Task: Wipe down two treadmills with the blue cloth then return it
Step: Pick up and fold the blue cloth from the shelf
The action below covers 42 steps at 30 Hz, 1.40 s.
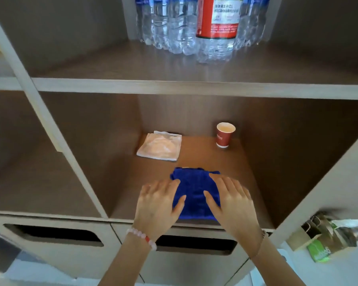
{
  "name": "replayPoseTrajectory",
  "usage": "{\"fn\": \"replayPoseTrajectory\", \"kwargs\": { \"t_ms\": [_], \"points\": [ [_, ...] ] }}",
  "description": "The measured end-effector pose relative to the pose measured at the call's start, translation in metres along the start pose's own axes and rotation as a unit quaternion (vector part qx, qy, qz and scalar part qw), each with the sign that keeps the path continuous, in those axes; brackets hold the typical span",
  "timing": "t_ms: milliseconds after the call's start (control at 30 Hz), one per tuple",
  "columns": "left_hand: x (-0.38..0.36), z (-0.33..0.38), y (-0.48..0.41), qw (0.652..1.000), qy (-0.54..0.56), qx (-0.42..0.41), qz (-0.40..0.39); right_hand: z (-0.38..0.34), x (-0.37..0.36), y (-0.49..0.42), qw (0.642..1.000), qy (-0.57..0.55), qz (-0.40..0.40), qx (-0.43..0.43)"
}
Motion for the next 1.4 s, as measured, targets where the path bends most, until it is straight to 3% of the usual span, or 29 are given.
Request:
{"fn": "replayPoseTrajectory", "kwargs": {
  "t_ms": [200,433,800,1167,1400],
  "points": [
    [-0.053,-0.008,0.004,0.997,0.000,-0.001,-0.073,0.020,-0.032,0.001,0.999,-0.013,-0.039,-0.002],
    [-0.070,-0.010,0.011,0.996,0.033,-0.018,-0.076,0.027,-0.052,0.013,0.996,-0.033,-0.081,-0.022],
    [-0.098,0.007,0.042,0.980,0.089,-0.132,-0.124,0.026,-0.074,0.047,0.985,-0.075,-0.148,0.055],
    [-0.092,-0.005,0.041,0.974,0.141,-0.158,-0.076,0.030,-0.074,0.050,0.986,-0.099,-0.113,0.066],
    [-0.078,-0.008,0.025,0.975,0.190,-0.096,-0.059,0.028,-0.072,0.046,0.985,-0.092,-0.129,0.065]
  ]
}}
Point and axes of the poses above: each hand's wrist, its own y-axis away from the middle knuckle, its own x-axis out of the back of the hand, z = x × y, the point moved 7 cm from there along -y, towards the middle knuckle, and after that the axes turned 12 degrees about z, right-handed, at the moved point
